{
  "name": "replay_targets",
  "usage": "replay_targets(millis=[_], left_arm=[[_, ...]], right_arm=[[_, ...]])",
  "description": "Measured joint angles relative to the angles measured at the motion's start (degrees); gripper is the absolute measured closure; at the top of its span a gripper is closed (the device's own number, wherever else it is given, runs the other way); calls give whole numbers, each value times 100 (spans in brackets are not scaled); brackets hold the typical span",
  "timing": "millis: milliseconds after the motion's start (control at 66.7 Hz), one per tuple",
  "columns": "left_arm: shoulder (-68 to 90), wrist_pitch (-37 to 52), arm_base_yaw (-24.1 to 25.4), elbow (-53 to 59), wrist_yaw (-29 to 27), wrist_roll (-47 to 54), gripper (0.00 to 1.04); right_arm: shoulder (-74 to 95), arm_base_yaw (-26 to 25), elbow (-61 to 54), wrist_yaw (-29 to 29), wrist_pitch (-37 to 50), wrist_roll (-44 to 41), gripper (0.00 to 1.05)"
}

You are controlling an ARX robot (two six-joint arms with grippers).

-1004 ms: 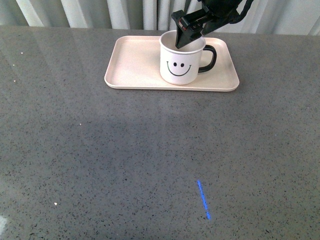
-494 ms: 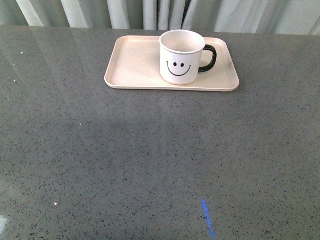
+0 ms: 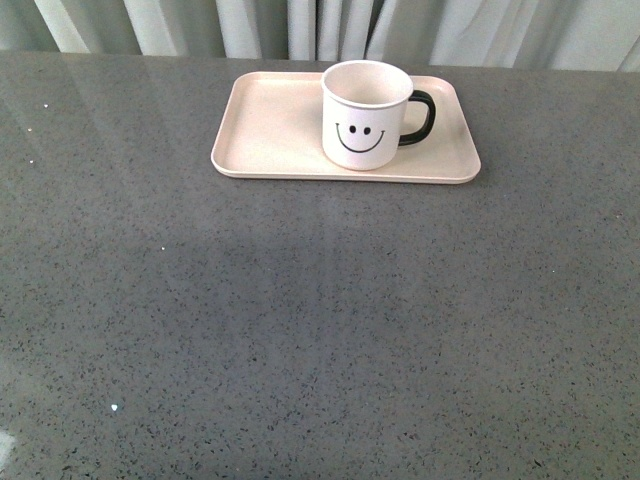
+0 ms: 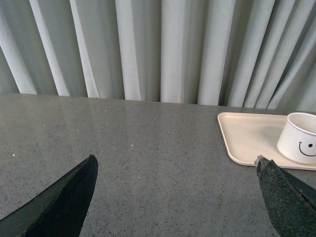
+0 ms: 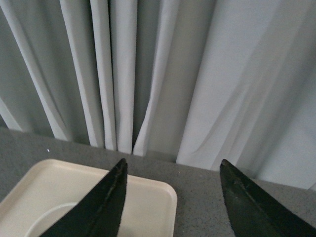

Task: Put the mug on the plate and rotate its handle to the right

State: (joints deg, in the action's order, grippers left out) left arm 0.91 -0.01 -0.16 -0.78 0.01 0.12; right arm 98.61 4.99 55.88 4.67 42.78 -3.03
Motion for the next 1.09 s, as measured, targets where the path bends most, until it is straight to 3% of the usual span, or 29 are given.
replay_targets(millis=[255,494,989,1094], left_arm=[[0,0,0,2,0,-2,9],[0,0,0,2,0,0,9],[0,0,0,2,0,-2,9],[0,0,0,2,0,-2,9]], right_arm=[[-1241,-166,-2271,-146,1005,216,103],[-2269,-496,-3576,-428,1252,243,103],[-4151,-503,-4929,-466,695,243,103],[-4271,-503,-5222,-466,914,243,103]])
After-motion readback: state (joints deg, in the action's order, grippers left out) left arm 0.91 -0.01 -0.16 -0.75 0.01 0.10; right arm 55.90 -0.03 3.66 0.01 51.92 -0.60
